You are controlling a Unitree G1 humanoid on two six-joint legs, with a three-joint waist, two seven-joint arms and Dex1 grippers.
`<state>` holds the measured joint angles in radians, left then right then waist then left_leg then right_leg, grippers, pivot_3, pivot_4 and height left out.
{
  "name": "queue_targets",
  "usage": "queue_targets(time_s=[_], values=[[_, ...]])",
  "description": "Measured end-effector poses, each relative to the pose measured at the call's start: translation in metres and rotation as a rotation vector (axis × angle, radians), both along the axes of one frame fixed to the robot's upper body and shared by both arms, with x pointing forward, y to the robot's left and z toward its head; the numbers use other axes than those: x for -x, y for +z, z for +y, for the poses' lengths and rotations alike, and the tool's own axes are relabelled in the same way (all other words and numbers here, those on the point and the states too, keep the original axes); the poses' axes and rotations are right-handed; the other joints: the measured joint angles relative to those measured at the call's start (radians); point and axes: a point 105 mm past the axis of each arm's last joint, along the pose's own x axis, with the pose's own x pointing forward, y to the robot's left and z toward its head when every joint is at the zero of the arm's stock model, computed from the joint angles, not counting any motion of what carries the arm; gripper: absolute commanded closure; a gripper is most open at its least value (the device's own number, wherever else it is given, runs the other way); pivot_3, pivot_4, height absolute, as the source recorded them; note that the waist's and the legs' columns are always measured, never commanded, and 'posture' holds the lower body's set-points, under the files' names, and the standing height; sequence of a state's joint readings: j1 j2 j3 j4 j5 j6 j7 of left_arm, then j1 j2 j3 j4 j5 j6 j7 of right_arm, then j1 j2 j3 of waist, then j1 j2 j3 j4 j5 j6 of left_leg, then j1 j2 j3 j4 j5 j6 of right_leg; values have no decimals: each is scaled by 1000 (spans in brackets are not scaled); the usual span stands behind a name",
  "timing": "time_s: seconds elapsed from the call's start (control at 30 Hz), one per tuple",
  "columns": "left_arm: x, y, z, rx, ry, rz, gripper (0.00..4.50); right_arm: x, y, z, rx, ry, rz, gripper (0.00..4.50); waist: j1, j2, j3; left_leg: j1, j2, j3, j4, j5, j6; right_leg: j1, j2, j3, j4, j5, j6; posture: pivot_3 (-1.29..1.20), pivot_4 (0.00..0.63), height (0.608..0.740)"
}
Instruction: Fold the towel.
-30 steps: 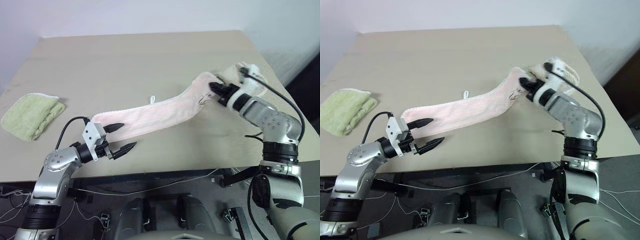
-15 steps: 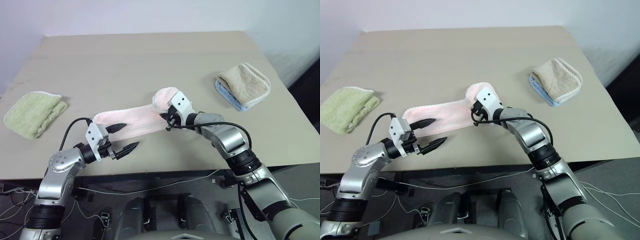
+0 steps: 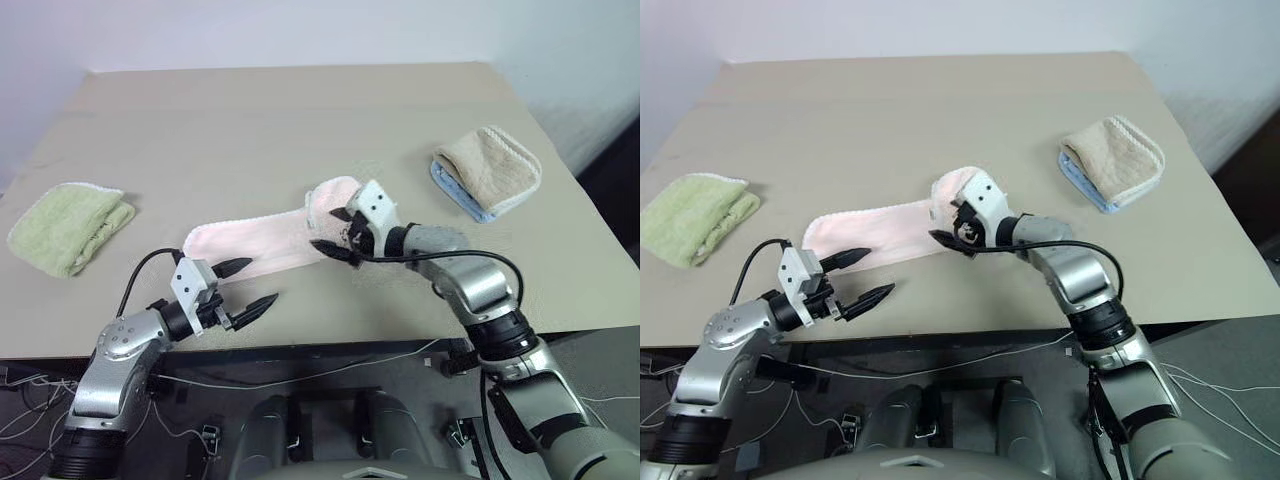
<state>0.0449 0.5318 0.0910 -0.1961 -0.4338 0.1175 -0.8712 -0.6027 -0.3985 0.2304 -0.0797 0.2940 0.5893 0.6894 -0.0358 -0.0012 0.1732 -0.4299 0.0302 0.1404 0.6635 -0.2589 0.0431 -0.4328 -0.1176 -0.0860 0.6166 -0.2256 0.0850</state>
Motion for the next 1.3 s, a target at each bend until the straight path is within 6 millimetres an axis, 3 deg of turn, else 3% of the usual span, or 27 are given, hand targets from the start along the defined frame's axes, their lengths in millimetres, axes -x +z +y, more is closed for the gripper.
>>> queue_targets(time_s=[0.17, 0.37, 0.47, 0.6, 0.8, 0.93, 1.17, 1.3], values=[[6, 2, -4, 127, 66, 43, 0, -9, 20, -17, -107, -50, -14, 2417, -1, 0, 0, 0, 0, 0, 0, -1, -1, 0, 0, 0, 0, 0, 0, 0, 150, 740], [6, 10, -8, 296, 176, 89, 0, -49, 6, -17, -147, -152, 3, 4488, -7, 0, 0, 0, 0, 0, 0, 0, 1, 1, 1, 0, 0, 0, 0, 0, 150, 740], [11, 9, -7, 348, 243, 126, 0, -65, -20, -16, -104, -190, 37, 4488, -7, 0, 0, 0, 0, 0, 0, 3, -3, 1, 4, 0, 0, 0, 0, 0, 150, 740], [19, 4, -6, 391, 319, 177, 0, -64, -54, -6, -53, -162, 88, 4488, -7, 0, 0, 0, 0, 0, 1, 3, -3, 2, 4, 0, 0, 0, 0, 0, 150, 740], [25, -5, 2, 472, 502, 261, 0, -63, -60, -2, 1, -115, 39, 4488, -8, -2, -2, 4, 1, -1, 0, 0, 1, 4, 4, 0, 0, 0, 0, 0, 150, 740], [29, -20, 13, 515, 652, 349, 0, -60, -51, -4, -48, -90, 29, 4488, -7, -2, -1, 3, 0, -1, 0, 0, 0, 4, 2, 0, -1, 0, 0, 0, 150, 740], [27, -14, 22, 819, 824, 437, 0, -63, 4, -21, -163, -88, -95, 4488, -5, -2, -1, 3, 0, -2, 0, -1, -1, 4, 0, 0, -1, 0, 0, 0, 150, 740], [21, -9, 35, 956, 919, 461, 0, -64, 11, -24, -184, -94, -103, 4488, -5, -2, -1, 3, 0, -2, 0, 0, 1, 4, 1, -1, -1, -1, -2, 0, 150, 740]])
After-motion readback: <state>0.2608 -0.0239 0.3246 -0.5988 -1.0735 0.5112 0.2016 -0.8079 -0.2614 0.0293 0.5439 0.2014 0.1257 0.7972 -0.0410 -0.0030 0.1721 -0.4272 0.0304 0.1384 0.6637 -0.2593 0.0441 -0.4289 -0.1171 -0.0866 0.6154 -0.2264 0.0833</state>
